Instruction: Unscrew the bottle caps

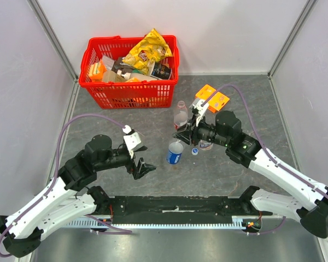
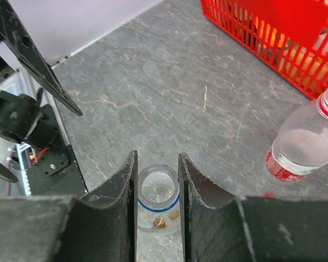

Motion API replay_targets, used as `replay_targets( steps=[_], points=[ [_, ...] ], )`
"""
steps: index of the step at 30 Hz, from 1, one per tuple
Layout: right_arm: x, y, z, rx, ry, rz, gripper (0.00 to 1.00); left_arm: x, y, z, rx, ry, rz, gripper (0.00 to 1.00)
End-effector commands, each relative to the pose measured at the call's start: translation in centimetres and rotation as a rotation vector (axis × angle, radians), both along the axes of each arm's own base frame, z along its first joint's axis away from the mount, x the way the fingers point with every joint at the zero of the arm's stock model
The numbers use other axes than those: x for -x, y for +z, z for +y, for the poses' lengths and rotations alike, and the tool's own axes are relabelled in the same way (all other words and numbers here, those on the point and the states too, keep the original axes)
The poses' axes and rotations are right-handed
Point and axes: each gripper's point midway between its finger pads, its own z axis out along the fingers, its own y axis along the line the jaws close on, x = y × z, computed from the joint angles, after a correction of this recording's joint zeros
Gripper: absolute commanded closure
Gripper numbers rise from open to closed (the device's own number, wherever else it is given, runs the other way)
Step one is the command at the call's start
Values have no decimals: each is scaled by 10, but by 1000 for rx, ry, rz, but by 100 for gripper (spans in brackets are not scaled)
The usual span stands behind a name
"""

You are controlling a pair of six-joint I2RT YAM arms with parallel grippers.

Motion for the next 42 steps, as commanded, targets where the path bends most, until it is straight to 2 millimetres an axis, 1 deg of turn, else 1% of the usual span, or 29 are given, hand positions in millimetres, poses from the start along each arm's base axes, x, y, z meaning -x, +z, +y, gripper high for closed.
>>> replay_targets(
  steps=[1,14,19,22,32,34,35,38,41,42],
  points=[
    [-12,11,-5,48,-89,-84,100,-7,4,0,4,8,-53,9],
    [-20,-13,-22,169,-241,-141,100,-7,0,0,-7,10,-47,9],
    [-21,-21,-24,187,-265,-142,100,-5,-3,-3,-13,-8,-35,9],
    [-21,-29,-26,200,-277,-139,100,-3,-6,-5,-20,-27,-18,9],
    [-15,-35,-30,172,-270,-139,100,-2,-8,-5,-25,-36,-14,10],
    [-13,-36,-29,172,-258,-138,94,-2,-7,-5,-24,-33,-17,9],
    [-12,-37,-28,174,-254,-139,89,-2,-7,-4,-24,-31,-17,9],
    [-11,-38,-27,176,-244,-141,71,-2,-6,-4,-19,-30,-25,9],
    [-10,-35,-27,167,-239,-145,55,-2,-6,-3,-19,-27,-24,9],
    [-10,-34,-27,167,-235,-148,48,-1,-6,-3,-20,-29,-25,9]
  ],
)
